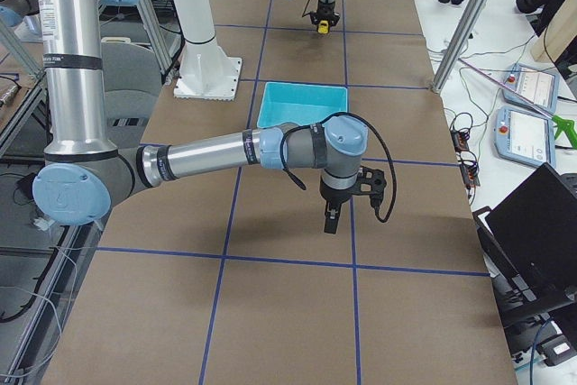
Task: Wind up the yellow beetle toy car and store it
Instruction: 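Press the held car onto the table with the left gripper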
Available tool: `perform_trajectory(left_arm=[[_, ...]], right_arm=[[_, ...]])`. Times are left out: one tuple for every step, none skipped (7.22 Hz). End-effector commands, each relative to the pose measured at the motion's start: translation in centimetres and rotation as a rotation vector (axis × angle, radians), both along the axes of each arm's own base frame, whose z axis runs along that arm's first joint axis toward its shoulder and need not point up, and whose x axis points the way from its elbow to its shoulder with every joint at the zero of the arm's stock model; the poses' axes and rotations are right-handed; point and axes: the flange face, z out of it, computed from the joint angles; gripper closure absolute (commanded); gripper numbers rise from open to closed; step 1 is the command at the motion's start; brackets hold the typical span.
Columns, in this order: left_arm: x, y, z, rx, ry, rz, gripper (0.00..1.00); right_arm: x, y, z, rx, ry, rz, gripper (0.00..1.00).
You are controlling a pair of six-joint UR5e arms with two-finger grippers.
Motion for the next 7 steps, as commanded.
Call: perform_trajectory(left_arm=[[-0.15,0.12,0.45,0.019,0.026,-0.002,1.0],[-0.05,0.05,0.42,0.027,0.037,-0.002,1.0],[0.02,0.03,0.43,0.029,0.043,-0.001,1.0],[0.04,0.01,0.48,0.029,0.043,-0.001,1.0],[0.2,0.02,0.76,0.024,0.04,0.002,1.0],[0.27,-0.02,0.78,0.027,0.045,0.002,1.0],[0.25,0.02,1.03,0.023,0.044,0.002,1.0]], right_arm=[[0.0,-0.01,-0.01,0.001,0.0,0.0,0.0],[0.0,0.0,-0.07,0.001,0.0,0.0,0.0],[0.0,0.02,-0.29,0.006,0.0,0.0,0.0],[0.0,0.02,-0.37,0.007,0.0,0.0,0.0],[0.01,0.46,-0.08,0.001,-0.002,0.0,0.0],[0.02,0.64,0.15,-0.003,-0.001,0.0,0.0],[0.03,0.63,0.22,-0.003,0.0,0.0,0.0]])
